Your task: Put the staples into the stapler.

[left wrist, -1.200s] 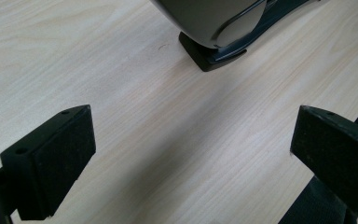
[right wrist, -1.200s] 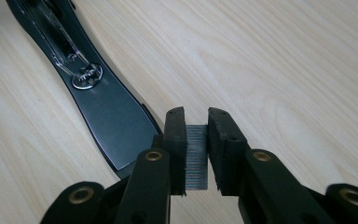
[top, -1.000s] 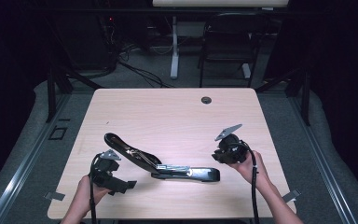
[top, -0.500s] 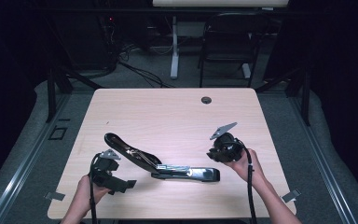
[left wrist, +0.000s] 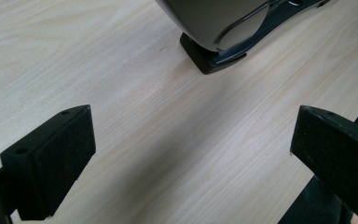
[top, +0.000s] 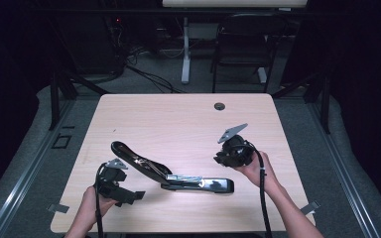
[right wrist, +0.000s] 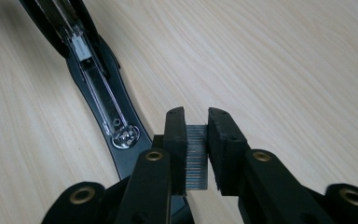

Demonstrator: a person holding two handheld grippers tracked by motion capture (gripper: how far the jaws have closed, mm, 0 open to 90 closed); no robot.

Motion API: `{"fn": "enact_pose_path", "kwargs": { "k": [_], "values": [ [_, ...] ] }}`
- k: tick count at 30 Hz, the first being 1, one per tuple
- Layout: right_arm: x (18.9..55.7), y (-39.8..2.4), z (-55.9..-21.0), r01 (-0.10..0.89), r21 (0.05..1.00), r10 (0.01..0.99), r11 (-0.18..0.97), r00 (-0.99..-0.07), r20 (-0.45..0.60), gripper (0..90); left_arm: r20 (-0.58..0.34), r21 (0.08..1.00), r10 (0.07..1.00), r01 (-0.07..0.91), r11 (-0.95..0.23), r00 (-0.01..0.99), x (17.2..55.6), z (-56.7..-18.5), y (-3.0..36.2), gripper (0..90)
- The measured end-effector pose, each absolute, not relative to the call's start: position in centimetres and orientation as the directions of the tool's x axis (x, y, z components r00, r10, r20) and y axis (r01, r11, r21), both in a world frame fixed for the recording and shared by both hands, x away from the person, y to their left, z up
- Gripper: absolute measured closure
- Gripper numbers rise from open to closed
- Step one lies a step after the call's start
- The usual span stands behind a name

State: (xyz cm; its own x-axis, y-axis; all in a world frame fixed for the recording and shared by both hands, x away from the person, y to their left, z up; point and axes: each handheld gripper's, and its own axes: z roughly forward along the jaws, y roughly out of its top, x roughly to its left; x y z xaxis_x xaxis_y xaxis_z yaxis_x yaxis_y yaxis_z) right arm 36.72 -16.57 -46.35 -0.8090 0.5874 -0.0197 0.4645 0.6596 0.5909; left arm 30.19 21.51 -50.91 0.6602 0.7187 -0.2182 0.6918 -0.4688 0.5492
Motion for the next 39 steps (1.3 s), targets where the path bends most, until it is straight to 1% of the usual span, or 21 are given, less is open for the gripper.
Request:
{"fn": "enact_pose_path", "kwargs": {
  "k": [6,9,12,20,23,30,34,39],
  "values": [
    [37.0,-14.9,-45.8,0.427,0.607,0.551,0.670,-0.835,-0.020,78.2,-0.218,0.549,0.717,0.691,-0.470,0.662,30.2,-50.9,21.5,0.0],
    [37.2,-14.2,-45.6,0.412,0.619,0.531,0.669,-0.847,-0.010,78.2,-0.236,0.565,0.715,0.691,-0.450,0.658,30.2,-50.9,21.6,0.0],
    [37.5,-13.7,-45.4,0.401,0.620,0.509,0.674,-0.860,0.003,78.2,-0.234,0.567,0.714,0.689,-0.452,0.660,30.3,-50.8,21.8,0.0],
    [37.6,-12.1,-45.7,0.323,0.638,0.397,0.699,-0.917,0.030,78.3,-0.251,0.578,0.703,0.685,-0.443,0.666,30.3,-50.8,21.6,0.0],
    [37.5,-11.5,-46.0,0.308,0.621,0.376,0.721,-0.926,0.023,78.2,-0.251,0.576,0.698,0.683,-0.449,0.670,30.3,-50.8,21.5,0.0],
    [37.4,-10.6,-46.9,0.291,0.613,0.334,0.735,-0.941,0.047,78.2,-0.251,0.570,0.698,0.685,-0.453,0.671,30.3,-50.8,21.7,0.0],
    [37.5,-10.1,-47.5,0.264,0.599,0.292,0.756,-0.955,0.052,78.2,-0.256,0.570,0.698,0.688,-0.450,0.669,30.3,-50.9,21.6,0.0],
    [37.6,-9.5,-48.3,0.260,0.580,0.274,0.772,-0.960,0.066,78.2,-0.252,0.568,0.697,0.686,-0.456,0.672,30.3,-50.9,21.5,0.0]
  ]
}}
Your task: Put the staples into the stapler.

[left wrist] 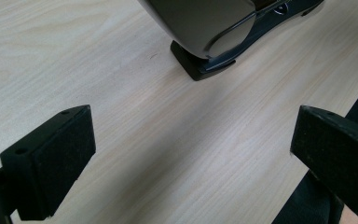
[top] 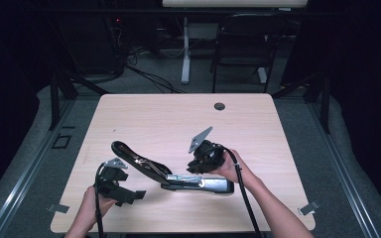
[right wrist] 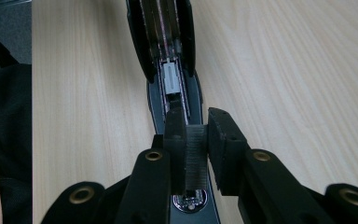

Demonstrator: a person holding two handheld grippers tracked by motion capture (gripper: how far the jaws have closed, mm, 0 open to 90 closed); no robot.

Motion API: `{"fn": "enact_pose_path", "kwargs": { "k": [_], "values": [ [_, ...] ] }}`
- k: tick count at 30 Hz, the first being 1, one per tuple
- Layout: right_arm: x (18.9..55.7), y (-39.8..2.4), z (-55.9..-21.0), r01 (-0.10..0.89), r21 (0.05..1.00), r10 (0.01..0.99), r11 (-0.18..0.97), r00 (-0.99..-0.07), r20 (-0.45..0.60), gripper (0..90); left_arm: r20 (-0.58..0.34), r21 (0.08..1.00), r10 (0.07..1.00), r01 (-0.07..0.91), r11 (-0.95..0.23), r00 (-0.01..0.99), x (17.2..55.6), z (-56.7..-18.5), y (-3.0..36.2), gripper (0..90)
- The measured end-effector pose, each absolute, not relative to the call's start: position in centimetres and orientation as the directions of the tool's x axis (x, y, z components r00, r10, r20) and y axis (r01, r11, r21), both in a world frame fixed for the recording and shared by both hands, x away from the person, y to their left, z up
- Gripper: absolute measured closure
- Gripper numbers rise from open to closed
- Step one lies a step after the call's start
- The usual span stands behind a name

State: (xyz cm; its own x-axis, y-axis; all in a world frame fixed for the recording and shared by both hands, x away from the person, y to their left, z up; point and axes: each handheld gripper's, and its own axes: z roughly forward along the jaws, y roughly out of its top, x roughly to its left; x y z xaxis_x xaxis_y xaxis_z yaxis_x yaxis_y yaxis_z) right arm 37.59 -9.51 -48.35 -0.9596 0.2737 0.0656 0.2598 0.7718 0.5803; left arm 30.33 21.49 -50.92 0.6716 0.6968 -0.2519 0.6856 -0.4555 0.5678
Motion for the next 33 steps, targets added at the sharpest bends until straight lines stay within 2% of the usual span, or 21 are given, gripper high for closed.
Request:
{"fn": "enact_pose_path", "kwargs": {
  "k": [29,33],
  "values": [
    [37.7,-8.9,-50.7,0.198,0.493,0.188,0.847,-0.980,0.070,77.8,-0.264,0.560,0.700,0.697,-0.449,0.663,30.4,-51.0,21.6,0.0],
    [37.7,-8.9,-50.7,0.196,0.511,0.184,0.837,-0.980,0.075,77.8,-0.264,0.559,0.701,0.697,-0.449,0.663,30.4,-51.0,21.6,0.0]
  ]
}}
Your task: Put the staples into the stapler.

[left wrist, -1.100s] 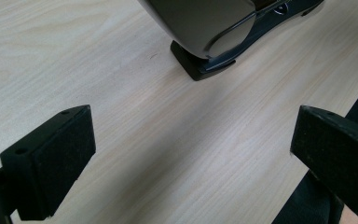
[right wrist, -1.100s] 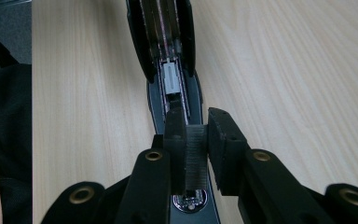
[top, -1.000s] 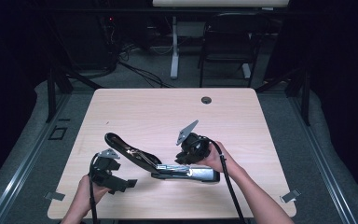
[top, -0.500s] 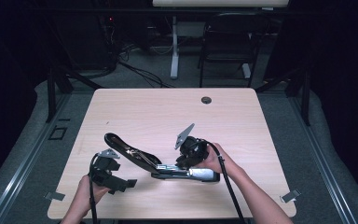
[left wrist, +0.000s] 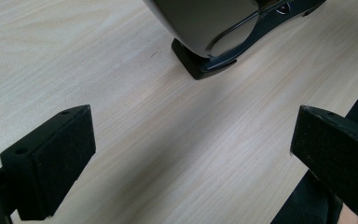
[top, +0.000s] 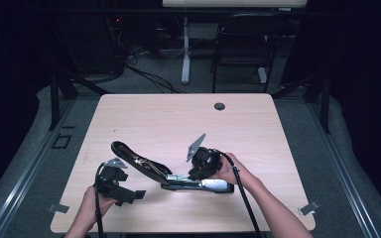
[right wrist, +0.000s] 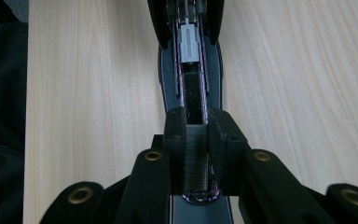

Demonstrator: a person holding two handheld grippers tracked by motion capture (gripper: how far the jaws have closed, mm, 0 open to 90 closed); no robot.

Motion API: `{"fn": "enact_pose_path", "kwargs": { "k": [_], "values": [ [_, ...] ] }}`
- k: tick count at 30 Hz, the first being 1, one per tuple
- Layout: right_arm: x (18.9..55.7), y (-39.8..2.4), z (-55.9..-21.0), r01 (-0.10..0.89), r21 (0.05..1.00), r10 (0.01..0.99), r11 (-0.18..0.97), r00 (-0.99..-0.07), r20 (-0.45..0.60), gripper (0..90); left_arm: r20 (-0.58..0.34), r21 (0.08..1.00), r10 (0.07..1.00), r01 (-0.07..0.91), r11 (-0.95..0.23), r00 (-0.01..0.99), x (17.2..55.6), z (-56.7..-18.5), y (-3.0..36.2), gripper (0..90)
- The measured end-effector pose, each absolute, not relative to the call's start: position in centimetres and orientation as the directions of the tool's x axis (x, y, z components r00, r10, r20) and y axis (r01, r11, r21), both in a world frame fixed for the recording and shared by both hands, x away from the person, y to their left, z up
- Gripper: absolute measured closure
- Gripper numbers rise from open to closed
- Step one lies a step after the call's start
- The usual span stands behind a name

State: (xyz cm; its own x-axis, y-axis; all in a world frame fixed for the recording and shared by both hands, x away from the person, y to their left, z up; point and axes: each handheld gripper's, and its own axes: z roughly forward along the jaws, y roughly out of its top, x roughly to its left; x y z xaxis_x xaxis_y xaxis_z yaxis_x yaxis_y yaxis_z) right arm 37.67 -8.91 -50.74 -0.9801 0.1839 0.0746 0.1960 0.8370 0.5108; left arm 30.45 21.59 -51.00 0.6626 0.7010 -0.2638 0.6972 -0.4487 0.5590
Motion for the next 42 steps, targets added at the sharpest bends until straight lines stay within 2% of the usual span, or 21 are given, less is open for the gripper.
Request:
{"fn": "enact_pose_path", "kwargs": {
  "k": [42],
  "values": [
    [37.54,-8.41,-51.01,0.145,0.450,0.149,0.881,-0.988,0.026,77.6,-0.257,0.549,0.698,0.696,-0.464,0.668,30.42,-51.06,21.31,0.0]
  ]
}}
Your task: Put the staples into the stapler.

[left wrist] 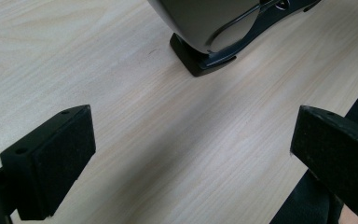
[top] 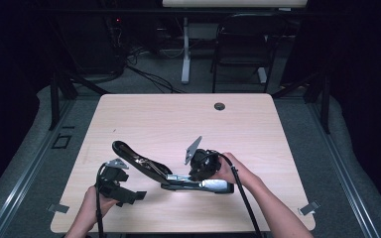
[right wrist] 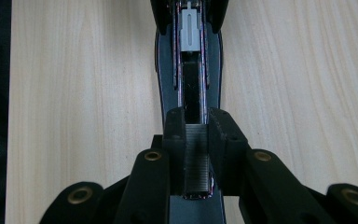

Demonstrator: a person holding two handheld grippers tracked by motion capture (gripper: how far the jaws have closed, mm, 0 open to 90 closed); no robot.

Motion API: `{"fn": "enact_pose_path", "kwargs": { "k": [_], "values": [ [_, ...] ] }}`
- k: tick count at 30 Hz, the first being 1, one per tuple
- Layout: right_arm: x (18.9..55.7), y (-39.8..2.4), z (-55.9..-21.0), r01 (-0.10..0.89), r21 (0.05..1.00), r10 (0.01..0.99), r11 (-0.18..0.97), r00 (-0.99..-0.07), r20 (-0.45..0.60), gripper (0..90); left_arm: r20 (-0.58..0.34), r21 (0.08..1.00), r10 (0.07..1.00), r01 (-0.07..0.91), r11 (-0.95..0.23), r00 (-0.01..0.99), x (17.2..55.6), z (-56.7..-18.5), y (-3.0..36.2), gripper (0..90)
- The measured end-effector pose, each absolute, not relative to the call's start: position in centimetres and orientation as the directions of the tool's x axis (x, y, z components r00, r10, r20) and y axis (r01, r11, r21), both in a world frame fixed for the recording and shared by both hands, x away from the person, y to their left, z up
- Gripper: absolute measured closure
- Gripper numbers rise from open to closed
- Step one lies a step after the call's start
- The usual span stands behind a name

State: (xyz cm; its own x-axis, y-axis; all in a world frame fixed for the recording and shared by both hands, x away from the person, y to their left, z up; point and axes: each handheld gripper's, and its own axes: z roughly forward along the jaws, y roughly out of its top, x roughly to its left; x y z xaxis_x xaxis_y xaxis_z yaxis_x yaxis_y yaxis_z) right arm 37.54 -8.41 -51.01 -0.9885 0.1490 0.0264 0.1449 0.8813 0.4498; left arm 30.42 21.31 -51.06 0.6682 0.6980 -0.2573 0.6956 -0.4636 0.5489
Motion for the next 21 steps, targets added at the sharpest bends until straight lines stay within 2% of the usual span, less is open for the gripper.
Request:
{"fn": "enact_pose_path", "kwargs": {
  "k": [7,21],
  "values": [
    [37.11,-7.90,-50.80,0.108,0.413,0.128,0.904,-0.992,-0.021,77.7,-0.256,0.548,0.697,0.695,-0.466,0.670,30.43,-51.07,21.28,0.0],
    [36.76,-7.59,-50.69,0.097,0.394,0.125,0.914,-0.991,-0.046,77.8,-0.251,0.546,0.698,0.693,-0.470,0.671,30.39,-51.08,21.04,0.0]
  ]
}}
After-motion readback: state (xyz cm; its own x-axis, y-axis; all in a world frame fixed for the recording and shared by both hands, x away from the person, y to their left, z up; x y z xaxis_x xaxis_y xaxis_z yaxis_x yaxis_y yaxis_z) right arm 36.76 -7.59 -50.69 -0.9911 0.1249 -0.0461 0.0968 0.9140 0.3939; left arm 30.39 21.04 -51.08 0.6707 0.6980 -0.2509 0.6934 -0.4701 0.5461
